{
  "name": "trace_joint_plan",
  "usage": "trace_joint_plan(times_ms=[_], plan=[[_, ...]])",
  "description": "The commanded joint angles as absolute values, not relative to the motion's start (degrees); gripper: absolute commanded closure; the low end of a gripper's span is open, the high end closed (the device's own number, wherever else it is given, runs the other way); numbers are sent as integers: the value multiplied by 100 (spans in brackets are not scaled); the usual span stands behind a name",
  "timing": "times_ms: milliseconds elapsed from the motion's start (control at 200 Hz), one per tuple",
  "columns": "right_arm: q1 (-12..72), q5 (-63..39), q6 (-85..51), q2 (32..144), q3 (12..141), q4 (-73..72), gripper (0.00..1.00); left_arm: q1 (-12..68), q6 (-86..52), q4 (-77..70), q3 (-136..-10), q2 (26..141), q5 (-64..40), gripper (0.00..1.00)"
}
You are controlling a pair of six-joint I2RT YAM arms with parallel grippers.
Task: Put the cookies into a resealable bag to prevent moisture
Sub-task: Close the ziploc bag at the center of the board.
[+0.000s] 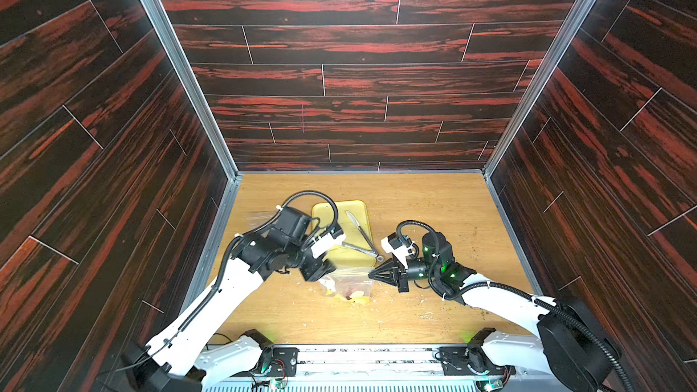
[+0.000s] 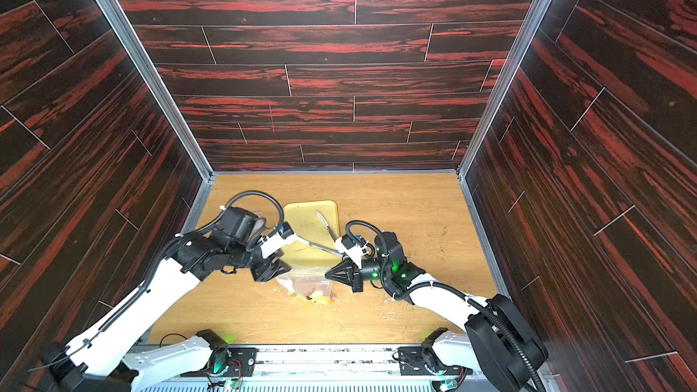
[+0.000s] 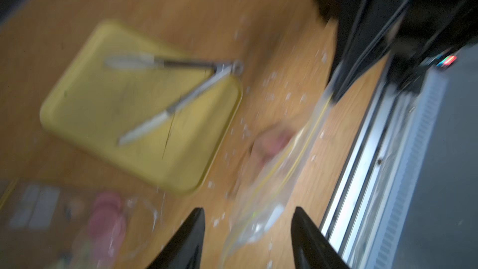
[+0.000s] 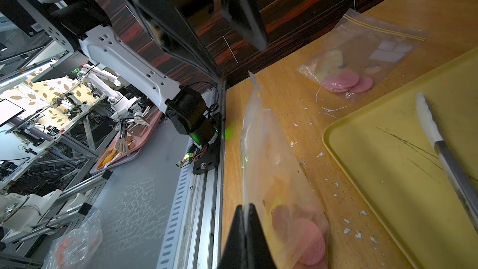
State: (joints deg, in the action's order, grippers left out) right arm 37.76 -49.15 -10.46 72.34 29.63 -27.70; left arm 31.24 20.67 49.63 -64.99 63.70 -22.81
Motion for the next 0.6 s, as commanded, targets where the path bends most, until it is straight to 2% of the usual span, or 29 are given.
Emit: trace_joint_plan(times_ms=[0,200,291,506,596], plan=[[3754,-5058,-988,7226,3078,-2906,100,3227,1982,4241,-6459,6711,-3230,42],[3752,-5186,-988,7305,3050,-3094,100,3489,2167,3698,-6631,7576,-3949,41],[3741,-5117,-988,7274,3035,-3119,100,3689,2356,3882,-6812,7856,-4046,41],[3682,-5080,-1012,7248,3015,-3109,100,3726,2561,3930,-6643,7909,-4326,45],[3661,-5081,-999,7241,3007,-3068,100,3740,2633,4003,-6690,8010,-4215,51]])
